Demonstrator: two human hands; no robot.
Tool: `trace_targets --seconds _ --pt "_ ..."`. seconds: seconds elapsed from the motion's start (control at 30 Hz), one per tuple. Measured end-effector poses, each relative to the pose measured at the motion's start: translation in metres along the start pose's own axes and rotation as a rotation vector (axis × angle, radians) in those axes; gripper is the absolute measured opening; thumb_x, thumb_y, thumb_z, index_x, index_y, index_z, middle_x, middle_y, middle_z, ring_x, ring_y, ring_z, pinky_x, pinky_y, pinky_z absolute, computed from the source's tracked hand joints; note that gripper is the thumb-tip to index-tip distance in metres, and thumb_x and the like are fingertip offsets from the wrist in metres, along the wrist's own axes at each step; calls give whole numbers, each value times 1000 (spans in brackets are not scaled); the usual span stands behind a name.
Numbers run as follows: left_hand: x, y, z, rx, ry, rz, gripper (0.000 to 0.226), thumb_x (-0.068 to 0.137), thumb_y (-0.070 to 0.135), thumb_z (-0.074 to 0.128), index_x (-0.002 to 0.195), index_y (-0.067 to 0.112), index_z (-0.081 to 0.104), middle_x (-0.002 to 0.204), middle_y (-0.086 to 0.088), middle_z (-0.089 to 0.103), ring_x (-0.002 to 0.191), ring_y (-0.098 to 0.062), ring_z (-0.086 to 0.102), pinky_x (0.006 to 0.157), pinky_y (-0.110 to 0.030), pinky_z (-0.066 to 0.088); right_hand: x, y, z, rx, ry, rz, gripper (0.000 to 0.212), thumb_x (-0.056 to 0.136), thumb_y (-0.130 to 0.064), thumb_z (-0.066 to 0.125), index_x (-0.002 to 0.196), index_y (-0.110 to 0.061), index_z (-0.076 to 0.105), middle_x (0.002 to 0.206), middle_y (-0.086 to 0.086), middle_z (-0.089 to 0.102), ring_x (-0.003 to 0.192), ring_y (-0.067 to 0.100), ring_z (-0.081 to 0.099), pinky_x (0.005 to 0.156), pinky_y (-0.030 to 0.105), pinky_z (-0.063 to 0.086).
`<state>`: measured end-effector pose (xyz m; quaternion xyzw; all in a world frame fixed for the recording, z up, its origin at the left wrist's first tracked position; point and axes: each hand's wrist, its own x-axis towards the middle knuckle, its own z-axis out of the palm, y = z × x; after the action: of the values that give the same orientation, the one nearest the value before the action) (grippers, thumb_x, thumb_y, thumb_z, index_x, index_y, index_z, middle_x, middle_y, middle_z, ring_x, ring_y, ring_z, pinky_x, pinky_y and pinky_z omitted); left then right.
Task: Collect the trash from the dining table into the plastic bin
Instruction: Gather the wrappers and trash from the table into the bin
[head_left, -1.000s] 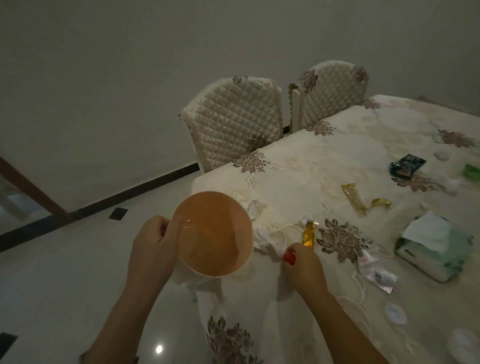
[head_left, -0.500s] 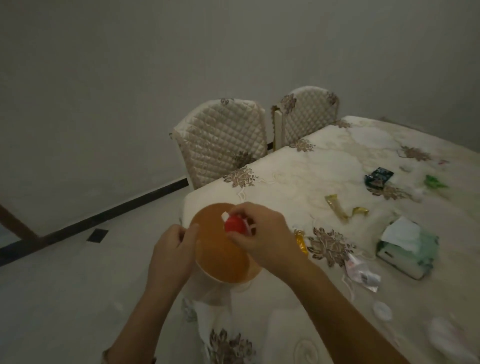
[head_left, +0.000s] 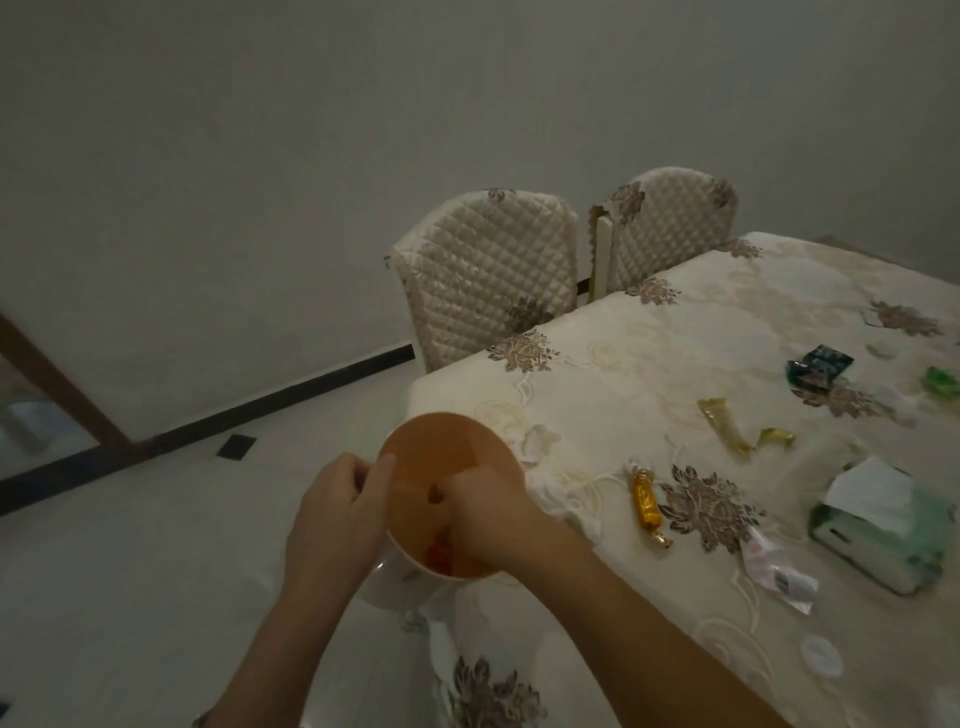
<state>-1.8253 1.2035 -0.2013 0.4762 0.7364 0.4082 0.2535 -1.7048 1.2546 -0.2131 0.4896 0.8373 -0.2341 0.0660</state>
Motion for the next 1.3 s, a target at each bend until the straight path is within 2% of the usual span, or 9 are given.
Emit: trace_targets --seconds 0.13,0.23,0.37,0.47,0.63,0.77,1.0,1.2,1.3 --pt "11 -14 -8 35 19 -21 35 90 40 44 69 12 50 71 -5 53 64 -18 50 57 -28 35 -26 5 -19 491 486 -68 27 79 -15 65 106 -13 63 102 5 67 91 14 60 88 27 49" --pt "18 -21 -13 47 28 -24 35 89 41 44 69 14 51 70 -5 55 65 -20 52 60 -30 38 -33 41 -14 640 785 101 20 79 -15 66 98 -13 65 92 3 68 84 15 61 80 30 52" --pt "26 -24 -19 69 29 -25 34 89 41 43 70 14 50 70 -6 54 64 -20 51 60 -30 38 -12 106 30 372 450 488 53 79 -29 65 127 -19 45 134 12 48 119 31 44 98 41 39" --pt "31 -25 -19 94 29 -30 34 89 42 43 73 13 52 73 -6 56 66 -19 53 59 -29 36 -1 116 59 289 272 523 58 81 -36 61 132 -25 37 141 10 38 125 35 36 99 45 37" --pt "40 -32 -17 108 58 -53 35 89 41 44 80 10 56 77 -8 58 68 -20 55 60 -29 40 3 115 80 172 429 453 25 87 -16 51 111 -15 58 115 11 60 110 31 44 85 38 42" --pt "44 -33 -15 103 80 -72 34 89 41 44 79 10 55 76 -8 57 66 -18 53 57 -28 38 10 121 71 305 644 417 16 84 -4 54 95 -6 66 97 16 67 96 34 54 79 40 44" --pt "56 -34 -10 114 144 -75 34 89 41 45 78 10 55 78 -9 58 69 -22 55 60 -31 40 52 125 6 443 994 361 20 86 -2 52 102 -2 63 102 18 67 96 34 57 78 29 39" --pt "67 -36 -4 131 154 -71 33 89 40 45 76 11 54 78 -10 57 68 -22 53 63 -34 41 107 143 24 305 501 356 41 83 -26 62 115 -2 55 123 20 55 113 37 48 95 40 36" --pt "68 -37 -3 145 159 -75 33 89 40 45 77 10 54 78 -10 56 68 -22 53 63 -34 42 106 141 40 254 412 332 40 78 -20 67 111 -1 55 120 20 55 110 37 47 93 38 34"
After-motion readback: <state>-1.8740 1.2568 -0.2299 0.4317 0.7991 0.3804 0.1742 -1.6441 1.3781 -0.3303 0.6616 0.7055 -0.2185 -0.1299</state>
